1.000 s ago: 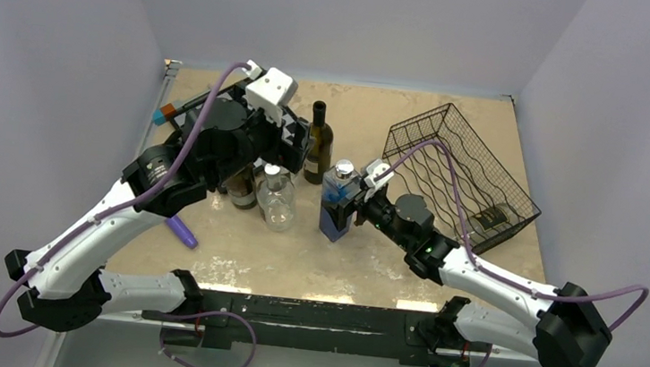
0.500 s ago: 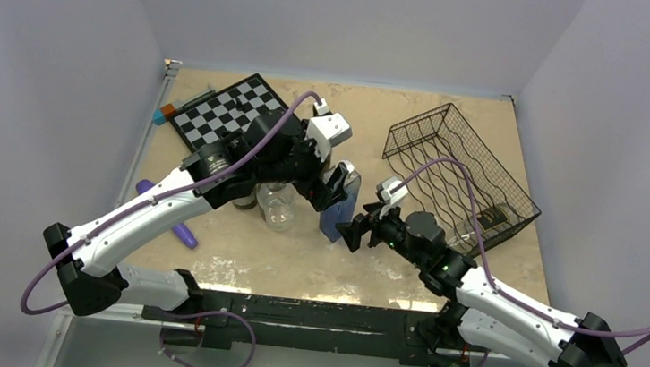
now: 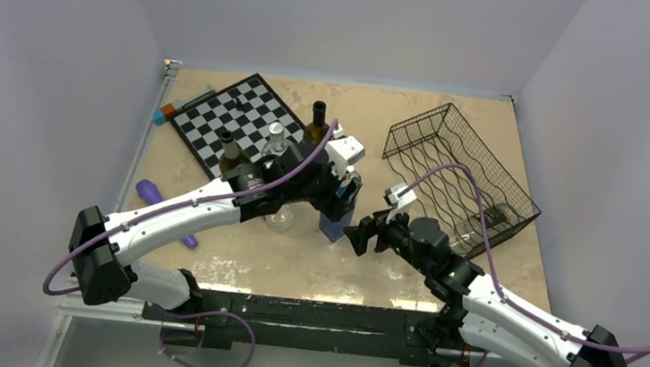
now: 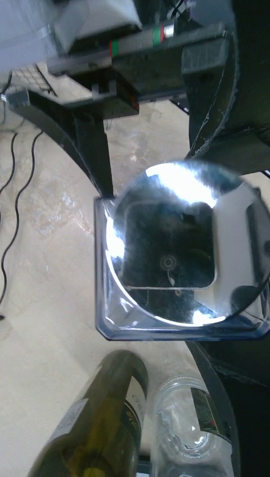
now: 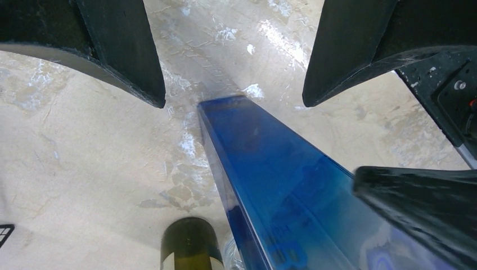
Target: Put the wine bottle on the wine rack
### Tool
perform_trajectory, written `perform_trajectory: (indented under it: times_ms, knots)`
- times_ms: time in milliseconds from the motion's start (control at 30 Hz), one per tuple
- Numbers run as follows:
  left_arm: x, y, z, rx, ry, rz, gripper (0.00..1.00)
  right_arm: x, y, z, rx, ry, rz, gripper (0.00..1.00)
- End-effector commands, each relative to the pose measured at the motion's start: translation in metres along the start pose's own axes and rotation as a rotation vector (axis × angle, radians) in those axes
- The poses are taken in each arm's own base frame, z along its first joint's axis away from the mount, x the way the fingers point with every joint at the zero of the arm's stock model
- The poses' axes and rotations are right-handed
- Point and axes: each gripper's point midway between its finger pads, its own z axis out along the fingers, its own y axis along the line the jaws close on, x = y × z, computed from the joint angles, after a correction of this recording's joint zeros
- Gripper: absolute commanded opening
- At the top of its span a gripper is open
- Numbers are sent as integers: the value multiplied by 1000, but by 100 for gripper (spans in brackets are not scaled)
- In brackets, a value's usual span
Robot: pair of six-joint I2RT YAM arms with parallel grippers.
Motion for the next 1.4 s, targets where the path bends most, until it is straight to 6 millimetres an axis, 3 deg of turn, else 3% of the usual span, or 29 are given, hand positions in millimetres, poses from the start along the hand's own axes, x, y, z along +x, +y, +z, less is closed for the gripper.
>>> perform_trajectory:
  times_ms: [0, 67, 167, 233, 267, 400, 533, 733, 900, 1033, 1133, 1367]
  knots:
    - [-19, 16, 6, -107, -140, -60, 80, -8, -5, -1, 35, -35, 28, 96]
    - [-19, 22, 4, -137, -152, -58, 67, -9, -5, -1, 40, -38, 32, 95]
    - [-25, 23, -2, -142, -179, -45, 34, -9, -5, 0, 37, -46, 40, 95]
    - [-37, 20, -9, -127, -209, -28, 6, -10, -4, 0, 34, -49, 41, 95]
    - [-44, 19, -13, -125, -224, -24, 0, -11, -3, 0, 31, -50, 39, 95]
    - [-77, 19, -39, -137, -290, -23, 0, -21, 6, -2, -14, -52, 0, 96]
    - [-117, 16, -75, -148, -338, -37, 0, -47, 23, -10, -97, -91, -86, 98]
    - [-155, 1, -119, -82, -414, -66, 0, -113, 45, -29, -161, -240, -162, 98]
    - [-176, -14, -148, 2, -479, -67, 0, -176, 58, -45, -165, -376, -194, 98]
    - [-191, -17, -171, 16, -519, -61, 0, -214, 62, -59, -147, -456, -232, 98]
    - [-196, -19, -181, 28, -537, -58, 0, -220, 75, -59, -206, -451, -305, 99]
    - [-198, -21, -191, 42, -556, -63, 0, -208, 96, -44, -325, -370, -376, 99]
